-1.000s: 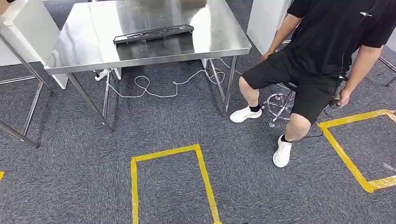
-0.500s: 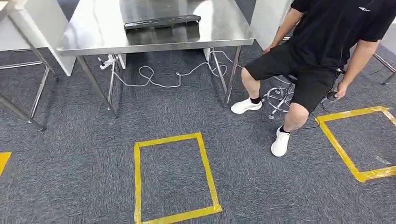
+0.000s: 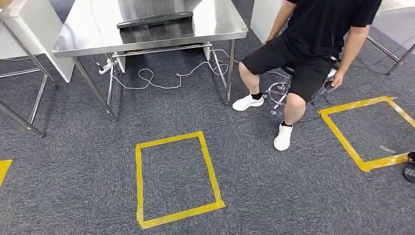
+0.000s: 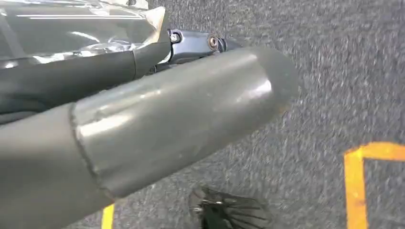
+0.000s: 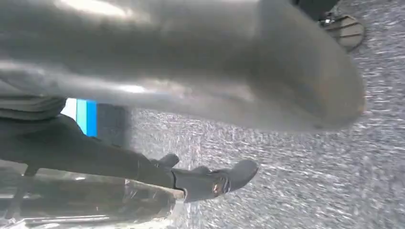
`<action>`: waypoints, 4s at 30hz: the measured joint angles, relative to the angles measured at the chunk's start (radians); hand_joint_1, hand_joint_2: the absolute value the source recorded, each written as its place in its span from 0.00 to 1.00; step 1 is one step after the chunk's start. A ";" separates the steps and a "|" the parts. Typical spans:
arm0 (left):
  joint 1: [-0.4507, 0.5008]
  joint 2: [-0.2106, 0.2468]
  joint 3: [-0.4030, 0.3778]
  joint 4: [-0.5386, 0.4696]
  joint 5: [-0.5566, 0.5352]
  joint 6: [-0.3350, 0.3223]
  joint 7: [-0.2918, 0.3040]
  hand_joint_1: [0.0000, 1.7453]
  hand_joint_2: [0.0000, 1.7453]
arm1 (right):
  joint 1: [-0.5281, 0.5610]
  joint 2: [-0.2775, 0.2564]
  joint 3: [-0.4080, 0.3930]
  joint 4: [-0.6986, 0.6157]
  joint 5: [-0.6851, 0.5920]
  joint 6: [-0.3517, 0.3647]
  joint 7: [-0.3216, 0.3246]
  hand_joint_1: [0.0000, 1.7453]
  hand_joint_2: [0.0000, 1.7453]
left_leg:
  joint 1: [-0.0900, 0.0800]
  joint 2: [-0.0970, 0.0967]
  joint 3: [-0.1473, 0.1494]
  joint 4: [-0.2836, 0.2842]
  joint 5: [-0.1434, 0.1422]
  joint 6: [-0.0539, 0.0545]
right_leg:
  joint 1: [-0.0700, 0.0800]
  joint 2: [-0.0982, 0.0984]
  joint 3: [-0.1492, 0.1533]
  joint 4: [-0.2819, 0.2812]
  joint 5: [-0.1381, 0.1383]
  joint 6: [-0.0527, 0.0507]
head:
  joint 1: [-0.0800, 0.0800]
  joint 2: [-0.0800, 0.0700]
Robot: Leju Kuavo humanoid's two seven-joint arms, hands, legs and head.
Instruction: Take the parts from the cabinet and place them on the table.
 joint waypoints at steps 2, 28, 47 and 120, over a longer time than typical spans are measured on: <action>0.001 0.001 0.000 0.000 0.000 0.000 0.000 0.00 0.00 | 0.003 0.000 0.000 0.000 0.000 0.000 0.000 0.00 0.00 | 0.000 -0.002 -0.001 0.071 -0.002 0.000 | 0.006 0.014 -0.018 0.004 0.011 0.004 | 0.000 0.000; -0.003 -0.016 0.001 -0.002 0.010 0.035 0.009 0.00 0.00 | 0.001 -0.003 0.000 0.000 0.024 0.025 -0.002 0.00 0.00 | 0.014 0.048 0.195 -0.197 0.024 -0.006 | -0.026 -0.030 -0.099 0.046 0.056 0.040 | 0.005 0.000; 0.008 -0.024 0.001 -0.002 -0.005 0.040 0.023 0.00 0.00 | 0.003 -0.008 0.001 0.001 0.027 0.028 0.018 0.00 0.00 | -0.010 0.036 0.204 -0.262 0.091 0.070 | -0.004 0.001 -0.290 0.366 -0.059 0.053 | 0.011 0.000; 0.007 -0.023 -0.047 -0.002 -0.065 0.017 0.064 0.00 0.00 | 0.009 0.018 0.001 0.002 0.027 0.018 0.042 0.00 0.00 | 0.001 0.042 0.192 -0.172 0.003 0.012 | -0.019 -0.026 -0.110 0.052 0.062 0.031 | 0.001 0.000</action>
